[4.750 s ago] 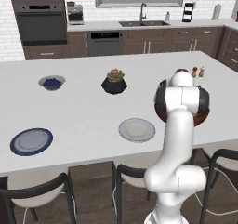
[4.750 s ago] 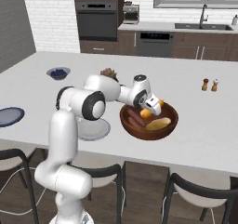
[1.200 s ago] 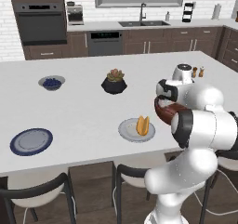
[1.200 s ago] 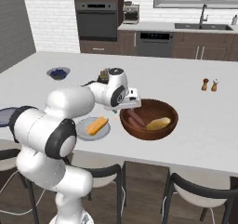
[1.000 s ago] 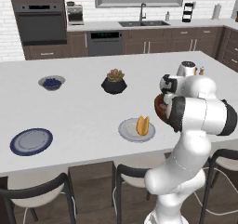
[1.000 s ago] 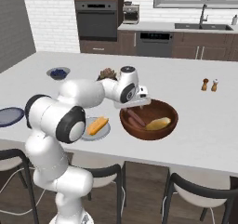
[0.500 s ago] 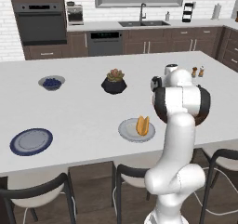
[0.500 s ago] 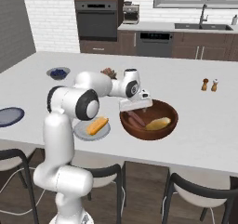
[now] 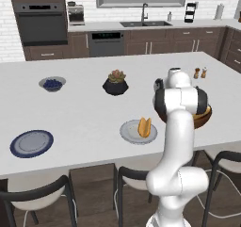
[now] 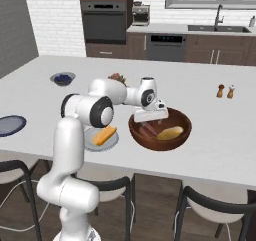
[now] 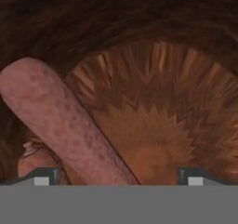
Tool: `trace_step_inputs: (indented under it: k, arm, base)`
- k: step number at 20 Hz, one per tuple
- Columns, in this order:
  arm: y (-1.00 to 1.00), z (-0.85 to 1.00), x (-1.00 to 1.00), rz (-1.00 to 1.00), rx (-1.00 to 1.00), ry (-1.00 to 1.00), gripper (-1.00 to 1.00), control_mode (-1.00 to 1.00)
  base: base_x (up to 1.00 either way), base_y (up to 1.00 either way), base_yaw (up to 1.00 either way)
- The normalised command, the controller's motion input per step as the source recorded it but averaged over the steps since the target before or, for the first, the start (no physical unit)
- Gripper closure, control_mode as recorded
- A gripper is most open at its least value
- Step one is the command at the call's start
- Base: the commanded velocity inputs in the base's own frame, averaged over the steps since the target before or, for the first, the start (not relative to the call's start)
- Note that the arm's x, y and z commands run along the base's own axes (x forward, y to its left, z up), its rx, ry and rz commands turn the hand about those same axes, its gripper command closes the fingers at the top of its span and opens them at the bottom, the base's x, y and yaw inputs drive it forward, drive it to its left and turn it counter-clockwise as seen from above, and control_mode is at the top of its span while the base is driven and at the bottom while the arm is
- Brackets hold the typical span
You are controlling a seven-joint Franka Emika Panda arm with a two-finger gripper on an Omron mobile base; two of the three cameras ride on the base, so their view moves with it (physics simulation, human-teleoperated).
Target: Place one bun and one sausage from the bowl on each plate.
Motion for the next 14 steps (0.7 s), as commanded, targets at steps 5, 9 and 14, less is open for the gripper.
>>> trace_step_inputs:
  k: [5, 9, 14]
  arm:
    - [0.00, -0.58, 0.00, 0.00, 0.00, 0.06, 1.00, -1.00]
    - [-0.05, -0.53, 0.00, 0.01, 0.00, 0.01, 1.00, -1.00]
    - [-0.01, 0.09, -0.29, 0.00, 0.02, -0.01, 1.00, -1.00]
  base:
    - [0.00, 0.00, 0.00]
    - [0.00, 0.00, 0.00]
    - [0.00, 0.00, 0.00]
